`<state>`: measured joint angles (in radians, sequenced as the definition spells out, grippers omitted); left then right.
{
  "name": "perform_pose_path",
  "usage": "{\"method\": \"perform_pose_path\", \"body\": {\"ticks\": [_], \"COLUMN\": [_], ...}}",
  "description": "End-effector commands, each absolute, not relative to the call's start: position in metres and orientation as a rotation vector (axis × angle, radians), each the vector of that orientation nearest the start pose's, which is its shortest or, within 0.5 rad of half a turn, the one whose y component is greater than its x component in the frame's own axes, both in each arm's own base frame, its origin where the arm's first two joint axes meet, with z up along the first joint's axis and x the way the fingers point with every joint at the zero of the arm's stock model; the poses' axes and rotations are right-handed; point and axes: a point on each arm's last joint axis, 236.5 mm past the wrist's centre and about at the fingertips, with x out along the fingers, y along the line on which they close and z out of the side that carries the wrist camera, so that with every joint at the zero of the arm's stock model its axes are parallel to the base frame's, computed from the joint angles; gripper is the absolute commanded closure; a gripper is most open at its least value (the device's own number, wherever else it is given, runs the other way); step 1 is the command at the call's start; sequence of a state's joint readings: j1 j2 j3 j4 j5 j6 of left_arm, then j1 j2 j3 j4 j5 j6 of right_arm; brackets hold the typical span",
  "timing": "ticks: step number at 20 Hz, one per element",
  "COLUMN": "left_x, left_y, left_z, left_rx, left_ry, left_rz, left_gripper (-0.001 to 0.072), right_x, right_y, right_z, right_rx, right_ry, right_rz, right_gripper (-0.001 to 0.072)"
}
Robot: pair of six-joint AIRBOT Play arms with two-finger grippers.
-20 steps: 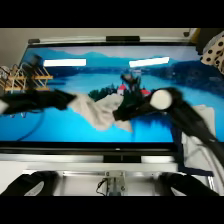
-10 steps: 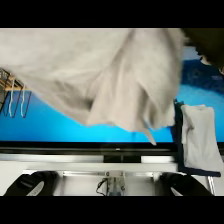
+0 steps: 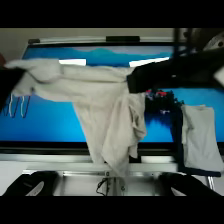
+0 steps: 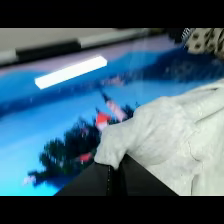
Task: Fold the shirts.
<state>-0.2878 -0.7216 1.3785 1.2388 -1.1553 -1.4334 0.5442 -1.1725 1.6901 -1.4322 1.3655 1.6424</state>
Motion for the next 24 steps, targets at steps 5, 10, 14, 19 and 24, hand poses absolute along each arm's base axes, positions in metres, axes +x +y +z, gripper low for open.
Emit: {"method": "perform_pose_path", "body": {"ticks": [5,10,14,19,24], "left_x": [0.4,0.439,0.44,0.451,0.441], "left_y": [-0.162,-0.18,-0.176,-0.13,-0.092], "left_z": [0.072,0.01,-0.01,0.006,-0.007], "left_rx": [-0.153,-0.375,-0.38,-0.3,-0.344], "left_ry": [0.775,0.829,0.87,0.885,0.972], "left_rz": [-0.366,-0.302,-0.283,-0.284,-0.228], "left_gripper": [0.0667,0.0667,0.0667,0.0667,0.0667], "right_x": [0.501,0.526,0.498,0.393,0.223], "right_y": [0.303,0.34,0.341,0.211,0.16], "right_z": [0.073,0.063,0.025,0.055,-0.029], "right_rx": [-0.098,0.278,0.302,0.036,0.271], "right_ry": [0.682,0.633,0.844,1.294,1.704], "right_rz": [0.492,0.487,0.485,0.372,0.168], "right_gripper": [0.0636,0.0636,0.0021,0.0105,0.0072]}}
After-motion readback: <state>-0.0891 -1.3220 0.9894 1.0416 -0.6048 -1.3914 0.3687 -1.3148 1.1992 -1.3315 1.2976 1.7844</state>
